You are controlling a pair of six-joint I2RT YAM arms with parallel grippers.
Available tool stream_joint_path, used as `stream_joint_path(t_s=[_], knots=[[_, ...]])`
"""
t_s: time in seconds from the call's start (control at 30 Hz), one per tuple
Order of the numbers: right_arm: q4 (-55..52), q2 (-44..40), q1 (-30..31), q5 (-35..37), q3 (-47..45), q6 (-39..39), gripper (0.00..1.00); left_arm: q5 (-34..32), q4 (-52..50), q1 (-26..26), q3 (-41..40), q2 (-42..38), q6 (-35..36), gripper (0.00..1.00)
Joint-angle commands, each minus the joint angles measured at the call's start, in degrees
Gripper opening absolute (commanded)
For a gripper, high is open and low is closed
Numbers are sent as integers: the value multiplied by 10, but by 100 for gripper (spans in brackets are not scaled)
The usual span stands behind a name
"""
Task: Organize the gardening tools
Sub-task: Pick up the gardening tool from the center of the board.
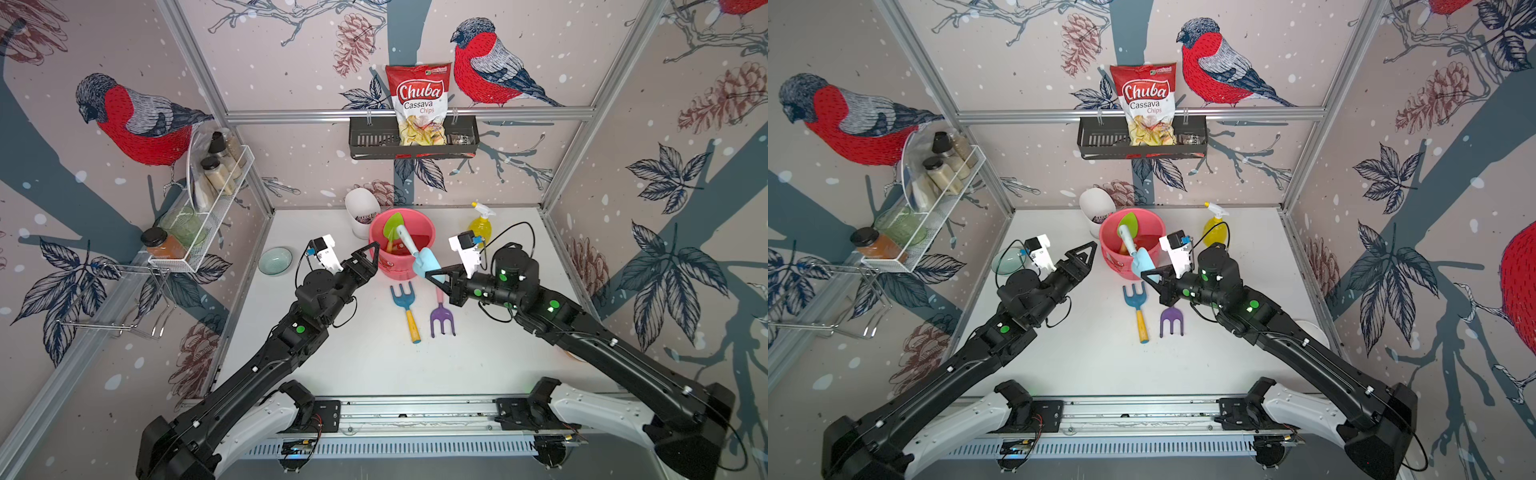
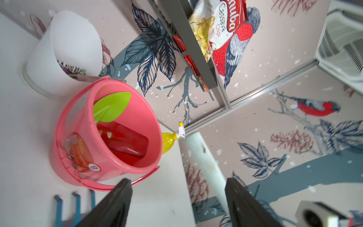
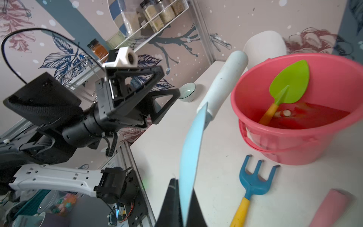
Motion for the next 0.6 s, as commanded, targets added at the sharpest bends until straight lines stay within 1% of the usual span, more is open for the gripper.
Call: stream_joint_path(t_s=[0.0,0.07,0.13,0.23,0.3,0.43,0.57], knots=[[-97,-3,-18,-58,32,34,0,5,-26,-3,3,-10,255,90],[-136,7,-23,-84,59,46,0,10,-36,-8,9,-13,334,93],[-168,20,-24,-122,87,56,0,22,-42,-18,14,-16,415,93],[-207,32,-24,-151,115,71,0,28,-55,-47,17,-21,534,92],[-229,33,-24,-160,132,77,0,30,-73,-61,19,-21,602,92],[-254,25,-24,-188,147,95,0,16,-95,-85,1,-37,720,92],[-265,15,-24,-220,145,114,0,10,-83,-89,-31,-68,795,92]])
